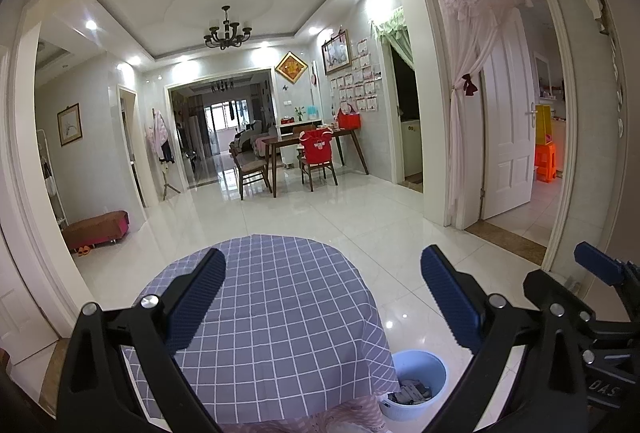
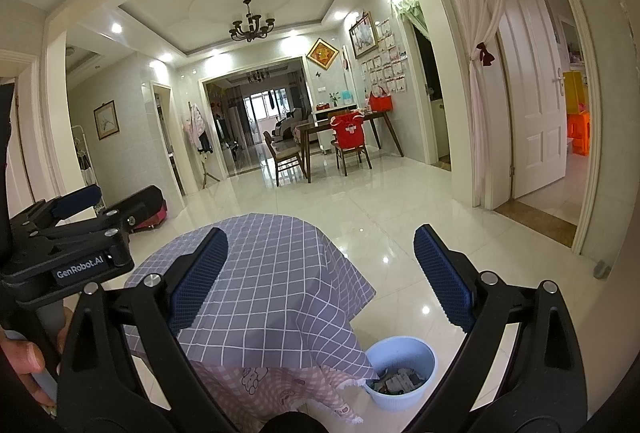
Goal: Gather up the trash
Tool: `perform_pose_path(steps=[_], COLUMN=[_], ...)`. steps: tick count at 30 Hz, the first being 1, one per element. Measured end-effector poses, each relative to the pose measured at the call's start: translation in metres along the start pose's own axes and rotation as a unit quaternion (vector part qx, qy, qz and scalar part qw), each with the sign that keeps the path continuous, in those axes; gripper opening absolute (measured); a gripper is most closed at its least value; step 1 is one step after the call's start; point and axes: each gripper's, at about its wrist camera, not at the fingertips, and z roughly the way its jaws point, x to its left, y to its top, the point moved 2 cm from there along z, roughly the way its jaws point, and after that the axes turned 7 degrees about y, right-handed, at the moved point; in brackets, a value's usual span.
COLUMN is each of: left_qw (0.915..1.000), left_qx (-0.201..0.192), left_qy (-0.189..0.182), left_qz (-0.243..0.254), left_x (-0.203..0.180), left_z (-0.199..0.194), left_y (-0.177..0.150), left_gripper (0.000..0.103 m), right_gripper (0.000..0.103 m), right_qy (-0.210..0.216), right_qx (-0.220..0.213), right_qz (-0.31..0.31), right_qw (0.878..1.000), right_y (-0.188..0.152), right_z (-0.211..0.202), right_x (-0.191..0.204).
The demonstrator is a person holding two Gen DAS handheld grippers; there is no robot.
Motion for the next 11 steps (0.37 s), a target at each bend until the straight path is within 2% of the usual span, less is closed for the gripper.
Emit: perform_pose_path(steps=[5, 11], left_qw=[0.9999, 0.9986], left_qx=[0.011, 0.051], left_qy=[-0.007, 0.006], left_qz=[0.000, -0.015], left_x=[0.011, 0.041], left_z=[0.011, 0.041], left_y=[-0.014, -0.038], left_gripper=[0.096, 0.096], right_gripper=[0.092, 0.092], right_qy=[0.001, 0.003], right_qx=[0.015, 0.054], right_qz=[-0.001, -0.007], right_qw=[1.000, 0.999], right_y=[-0.012, -0.022], right_z=[0.011, 0.049], right_x=[0.009, 0.023])
